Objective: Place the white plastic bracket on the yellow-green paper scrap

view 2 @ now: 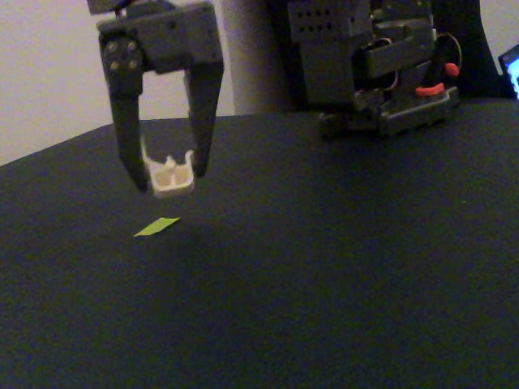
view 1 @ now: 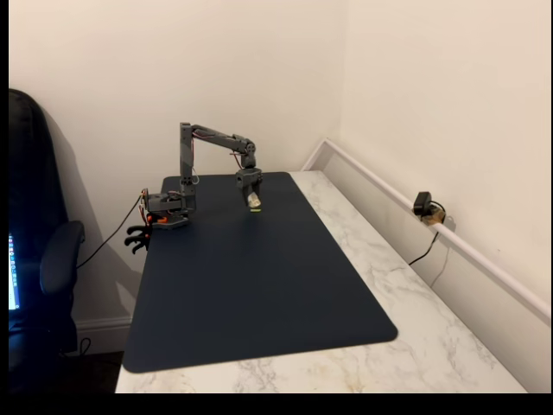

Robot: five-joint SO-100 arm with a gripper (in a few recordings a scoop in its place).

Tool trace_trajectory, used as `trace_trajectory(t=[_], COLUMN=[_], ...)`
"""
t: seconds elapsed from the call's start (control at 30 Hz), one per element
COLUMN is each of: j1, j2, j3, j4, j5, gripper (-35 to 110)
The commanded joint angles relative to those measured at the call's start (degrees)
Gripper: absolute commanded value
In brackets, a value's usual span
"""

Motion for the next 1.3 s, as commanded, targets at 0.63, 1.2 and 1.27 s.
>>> trace_trajectory(t=[0.63,1.2,1.27], j1=[-0.1,-23.5,-24.5], j2=[7.2,16.3,17.6], j3=[-6.0,-6.4,-4.0], j4=[8.9,6.9,5.5], j5=[-4.6,-2.7,-2.3], gripper=[47,23,13])
